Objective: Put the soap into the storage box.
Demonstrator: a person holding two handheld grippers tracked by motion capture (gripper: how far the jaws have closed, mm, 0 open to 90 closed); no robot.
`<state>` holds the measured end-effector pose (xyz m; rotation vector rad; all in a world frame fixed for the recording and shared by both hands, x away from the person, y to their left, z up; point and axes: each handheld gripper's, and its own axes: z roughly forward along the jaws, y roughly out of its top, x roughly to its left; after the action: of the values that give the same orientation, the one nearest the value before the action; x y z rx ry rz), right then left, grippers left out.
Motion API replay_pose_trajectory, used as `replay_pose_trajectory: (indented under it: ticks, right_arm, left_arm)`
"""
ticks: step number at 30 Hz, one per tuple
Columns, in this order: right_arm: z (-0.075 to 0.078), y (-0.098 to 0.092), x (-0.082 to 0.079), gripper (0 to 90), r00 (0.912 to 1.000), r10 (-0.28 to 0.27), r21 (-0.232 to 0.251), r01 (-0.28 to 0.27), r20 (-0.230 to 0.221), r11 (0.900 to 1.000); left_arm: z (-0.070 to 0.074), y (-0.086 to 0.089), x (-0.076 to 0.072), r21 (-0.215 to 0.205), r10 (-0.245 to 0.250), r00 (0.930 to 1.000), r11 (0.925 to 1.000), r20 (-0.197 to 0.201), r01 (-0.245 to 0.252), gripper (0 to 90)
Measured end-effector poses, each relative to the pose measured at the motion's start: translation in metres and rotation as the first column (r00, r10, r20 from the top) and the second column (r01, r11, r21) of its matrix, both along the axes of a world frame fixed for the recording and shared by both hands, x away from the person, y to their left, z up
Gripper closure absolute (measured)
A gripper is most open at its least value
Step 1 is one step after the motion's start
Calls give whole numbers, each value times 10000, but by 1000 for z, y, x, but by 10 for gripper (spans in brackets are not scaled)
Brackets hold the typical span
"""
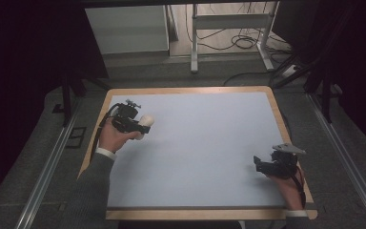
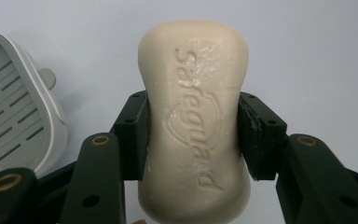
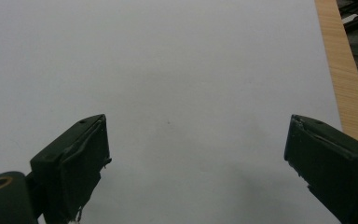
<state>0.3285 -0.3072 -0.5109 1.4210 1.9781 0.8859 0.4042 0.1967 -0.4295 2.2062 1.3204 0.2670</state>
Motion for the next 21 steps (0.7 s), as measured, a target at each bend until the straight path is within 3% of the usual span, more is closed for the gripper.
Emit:
replay_pose_trajectory:
  ticks: [9,21]
  right_arm:
    - [0,0,0,64,10000,11,3,-11,5,10000]
    - [0,0,0,64,10000,3,7,-3,-8,10000]
  left_arm:
    - [3,2,13,26,182,9998,9998,-21,-182,496]
    - [-1,16,33,177,936,9956,9955,-99,-935,496]
